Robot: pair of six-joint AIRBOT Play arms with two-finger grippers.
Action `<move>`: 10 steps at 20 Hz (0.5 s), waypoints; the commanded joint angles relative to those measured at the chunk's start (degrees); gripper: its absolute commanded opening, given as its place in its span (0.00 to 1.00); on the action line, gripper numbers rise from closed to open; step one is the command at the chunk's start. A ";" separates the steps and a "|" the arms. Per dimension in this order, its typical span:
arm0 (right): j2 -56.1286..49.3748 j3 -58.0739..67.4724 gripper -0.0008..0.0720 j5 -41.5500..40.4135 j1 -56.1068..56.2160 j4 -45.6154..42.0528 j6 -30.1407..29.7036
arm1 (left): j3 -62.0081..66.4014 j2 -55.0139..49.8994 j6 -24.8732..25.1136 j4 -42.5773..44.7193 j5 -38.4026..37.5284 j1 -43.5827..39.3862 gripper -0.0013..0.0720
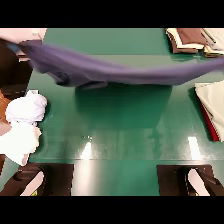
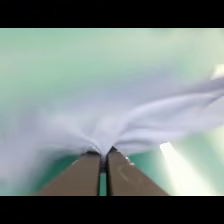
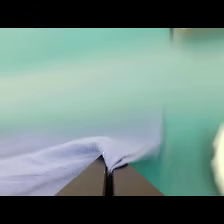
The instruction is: Fold the shirts.
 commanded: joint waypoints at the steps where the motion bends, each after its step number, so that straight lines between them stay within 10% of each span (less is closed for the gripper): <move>1: 2.93 19.41 0.03 1.86 0.50 -4.26 0.63 | 21.57 1.03 -2.29 1.07 0.39 0.04 0.05; 10: -7.02 41.22 0.03 19.15 0.52 -11.45 8.87 | 31.95 -1.31 -8.17 9.92 2.38 0.02 0.05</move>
